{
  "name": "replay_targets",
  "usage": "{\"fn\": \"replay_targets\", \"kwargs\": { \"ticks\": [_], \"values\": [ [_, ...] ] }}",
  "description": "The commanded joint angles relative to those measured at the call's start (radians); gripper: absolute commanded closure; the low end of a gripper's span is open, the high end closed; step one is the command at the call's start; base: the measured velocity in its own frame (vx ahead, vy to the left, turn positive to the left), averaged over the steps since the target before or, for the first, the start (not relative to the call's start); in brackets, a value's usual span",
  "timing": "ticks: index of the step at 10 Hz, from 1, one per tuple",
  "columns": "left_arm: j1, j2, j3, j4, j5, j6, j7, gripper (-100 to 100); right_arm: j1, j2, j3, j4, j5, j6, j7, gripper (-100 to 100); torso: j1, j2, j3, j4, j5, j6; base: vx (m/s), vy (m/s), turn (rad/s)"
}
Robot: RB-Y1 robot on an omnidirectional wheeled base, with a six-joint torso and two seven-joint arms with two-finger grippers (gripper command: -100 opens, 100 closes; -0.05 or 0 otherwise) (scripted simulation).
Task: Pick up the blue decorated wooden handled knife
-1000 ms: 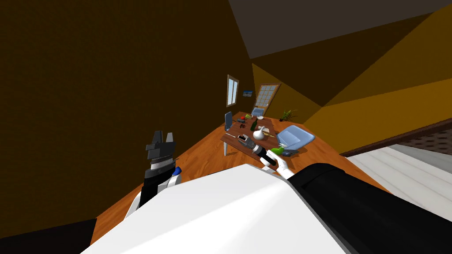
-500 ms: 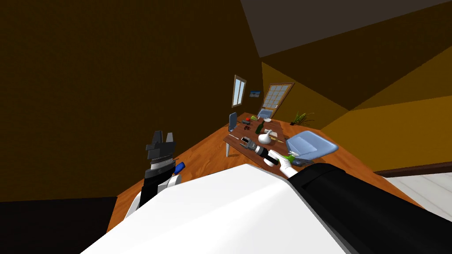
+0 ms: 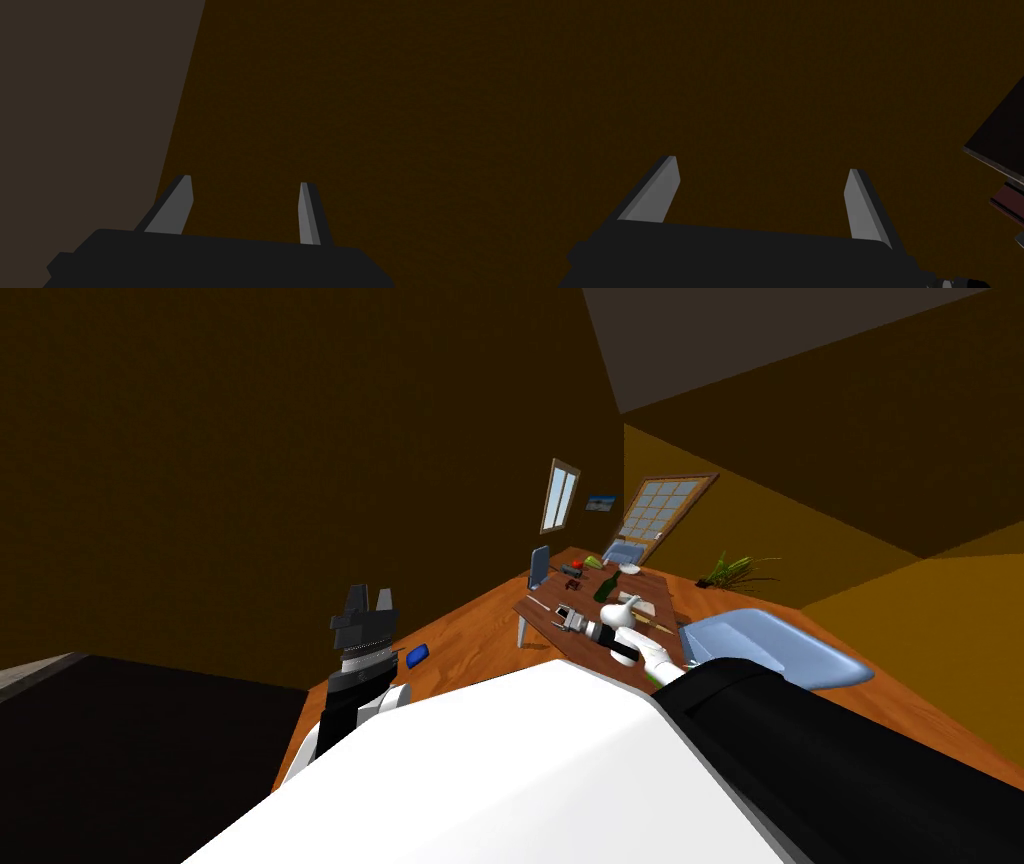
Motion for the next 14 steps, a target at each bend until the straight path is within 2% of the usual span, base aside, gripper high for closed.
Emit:
{"fn": "replay_targets", "kwargs": {
  "ticks": [1, 2, 3, 5, 6, 7, 8, 10, 11, 12, 13, 14],
  "values": [
    [0.000, 0.000, 0.000, 0.000, 0.000, 0.000, 0.000, 0, -0.009, -0.024, 0.004, 0.050, 0.015, -0.013, 0.045, -100, 0.000, 0.000, 0.000, 0.000, 0.000, 0.000, 0.034, -0.073, 0.193],
    [0.000, 0.000, 0.000, 0.000, 0.000, 0.000, 0.000, 0, -0.009, -0.024, 0.004, 0.075, 0.015, -0.013, 0.045, -100, 0.001, 0.000, 0.000, 0.000, 0.000, 0.001, 0.010, -0.025, -0.006],
    [0.000, 0.000, 0.000, 0.000, 0.000, 0.000, 0.000, 0, -0.014, -0.064, 0.017, 0.109, 0.048, -0.015, 0.094, -100, 0.004, 0.002, 0.001, 0.000, 0.001, 0.002, 0.014, -0.046, 0.326],
    [0.000, 0.000, 0.000, 0.000, 0.000, 0.000, 0.000, 0, -0.014, -0.064, 0.017, 0.140, 0.048, -0.015, 0.099, -100, 0.003, 0.001, 0.001, 0.000, 0.000, 0.001, 0.022, -0.045, 0.074],
    [0.000, 0.000, 0.000, 0.000, 0.000, 0.000, 0.000, 0, -0.019, -0.102, 0.032, 0.180, 0.080, -0.015, 0.144, -100, 0.004, 0.002, 0.001, 0.000, 0.001, 0.002, 0.014, -0.043, 0.331],
    [0.000, 0.000, 0.000, 0.000, 0.000, 0.000, 0.000, 0, -0.019, -0.102, 0.032, 0.202, 0.080, -0.015, 0.149, -100, 0.003, 0.001, 0.001, 0.000, 0.001, 0.000, 0.030, -0.063, 0.166],
    [0.000, 0.000, 0.000, 0.000, 0.000, 0.000, 0.000, 0, -0.022, -0.137, 0.049, 0.244, 0.110, -0.015, 0.193, -100, 0.003, 0.001, 0.000, 0.000, 0.000, 0.002, 0.029, -0.073, 0.337],
    [0.000, 0.000, 0.000, 0.000, 0.000, 0.000, 0.000, 0, -0.022, -0.137, 0.049, 0.263, 0.110, -0.015, 0.197, -100, 0.002, 0.001, 0.000, 0.000, 0.000, 0.002, 0.017, -0.059, 0.033],
    [0.000, 0.000, 0.000, 0.000, 0.000, 0.000, 0.000, 0, -0.025, -0.169, 0.067, 0.300, 0.139, -0.013, 0.235, -100, 0.004, 0.002, 0.001, 0.000, 0.000, 0.002, 0.023, -0.043, 0.271],
    [0.000, 0.000, 0.000, 0.000, 0.000, 0.000, 0.000, 0, -0.025, -0.169, 0.067, 0.320, 0.139, -0.013, 0.242, -100, 0.004, 0.001, 0.000, 0.000, 0.001, 0.000, 0.025, -0.062, 0.199],
    [0.000, 0.000, 0.000, 0.000, 0.000, 0.000, 0.000, 0, -0.027, -0.199, 0.087, 0.358, 0.166, -0.011, 0.282, -100, 0.003, 0.001, 0.000, 0.000, 0.000, 0.002, 0.034, -0.086, 0.255],
    [0.000, 0.000, 0.000, 0.000, 0.000, 0.000, 0.000, 0, -0.027, -0.199, 0.087, 0.374, 0.166, -0.011, 0.283, -100, 0.001, 0.000, 0.000, 0.000, 0.000, 0.001, 0.025, -0.073, 0.141]
  ]
}}
